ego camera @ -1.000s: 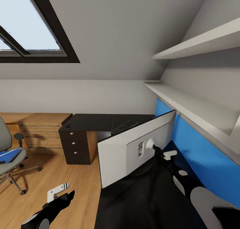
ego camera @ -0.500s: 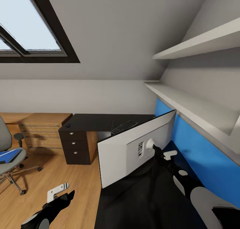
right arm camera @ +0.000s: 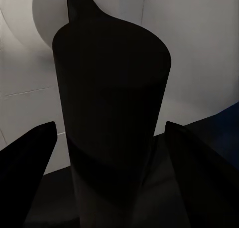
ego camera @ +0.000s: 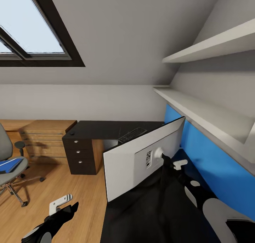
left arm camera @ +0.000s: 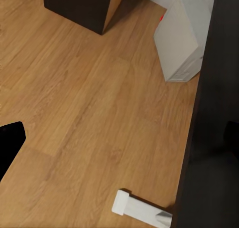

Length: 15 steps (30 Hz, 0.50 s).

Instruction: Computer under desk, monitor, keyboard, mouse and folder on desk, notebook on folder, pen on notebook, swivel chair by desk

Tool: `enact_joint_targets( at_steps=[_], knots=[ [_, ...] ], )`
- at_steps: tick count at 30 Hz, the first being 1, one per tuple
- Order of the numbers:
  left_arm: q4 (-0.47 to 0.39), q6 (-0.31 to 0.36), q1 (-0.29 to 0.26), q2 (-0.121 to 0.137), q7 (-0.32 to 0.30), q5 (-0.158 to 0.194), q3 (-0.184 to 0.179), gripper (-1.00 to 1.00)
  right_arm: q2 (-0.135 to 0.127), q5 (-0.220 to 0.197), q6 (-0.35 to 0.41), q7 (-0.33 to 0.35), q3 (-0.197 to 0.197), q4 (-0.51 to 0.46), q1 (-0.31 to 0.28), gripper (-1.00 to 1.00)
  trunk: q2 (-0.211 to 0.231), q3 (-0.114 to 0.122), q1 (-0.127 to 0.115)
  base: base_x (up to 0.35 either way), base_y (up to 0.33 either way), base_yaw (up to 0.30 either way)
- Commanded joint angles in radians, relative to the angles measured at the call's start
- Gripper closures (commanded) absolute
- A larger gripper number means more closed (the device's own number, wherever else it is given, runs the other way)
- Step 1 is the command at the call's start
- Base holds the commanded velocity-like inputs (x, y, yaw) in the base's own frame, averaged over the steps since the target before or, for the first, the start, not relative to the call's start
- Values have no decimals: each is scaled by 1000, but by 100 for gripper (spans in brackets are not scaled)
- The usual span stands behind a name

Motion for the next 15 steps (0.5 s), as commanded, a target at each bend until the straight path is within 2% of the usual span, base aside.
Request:
enact_joint_targets(
  at_steps=[1, 9, 15],
  knots=[
    [-1, 4, 0, -1, 7, 11, 1, -100, -4, 17, 29, 4, 11, 4, 0, 100, -1, -1, 0, 0, 0, 0],
    [-2, 4, 0, -1, 7, 11, 4, -100, -12, 17, 29, 6, 10, 3, 0, 100, -1, -1, 0, 0, -9, 0],
    [-1, 4, 0, -1, 7, 11, 5, -100, -12, 16, 29, 5, 10, 2, 0, 100, -1, -1, 0, 0, -181, 0]
  ],
)
